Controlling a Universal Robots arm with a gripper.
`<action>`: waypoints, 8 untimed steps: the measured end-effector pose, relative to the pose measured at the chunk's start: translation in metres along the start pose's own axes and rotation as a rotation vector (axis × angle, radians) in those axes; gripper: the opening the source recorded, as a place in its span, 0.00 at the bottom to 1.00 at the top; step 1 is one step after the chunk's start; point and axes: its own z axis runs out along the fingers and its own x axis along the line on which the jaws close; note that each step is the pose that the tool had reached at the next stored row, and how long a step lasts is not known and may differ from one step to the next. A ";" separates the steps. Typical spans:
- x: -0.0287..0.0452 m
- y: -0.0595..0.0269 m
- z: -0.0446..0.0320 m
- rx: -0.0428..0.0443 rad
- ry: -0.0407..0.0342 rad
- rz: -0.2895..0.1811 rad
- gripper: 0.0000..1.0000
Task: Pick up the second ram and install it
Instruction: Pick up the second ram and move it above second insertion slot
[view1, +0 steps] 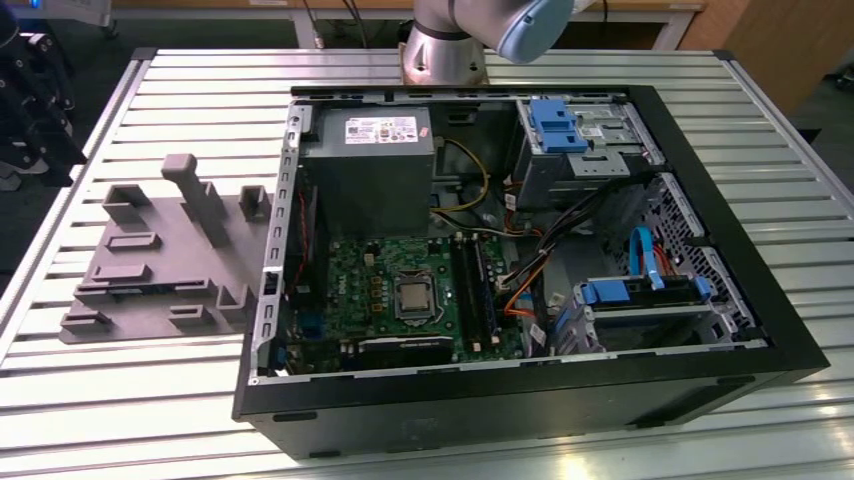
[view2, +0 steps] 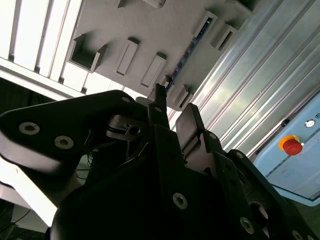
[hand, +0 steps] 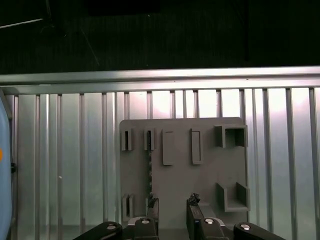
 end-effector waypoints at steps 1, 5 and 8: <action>0.0000 0.0000 0.0000 0.0000 0.0001 0.000 0.36; -0.0001 0.0000 0.0012 -0.0002 -0.0062 0.000 0.36; -0.0001 -0.0001 0.0027 -0.0004 -0.0088 0.000 0.36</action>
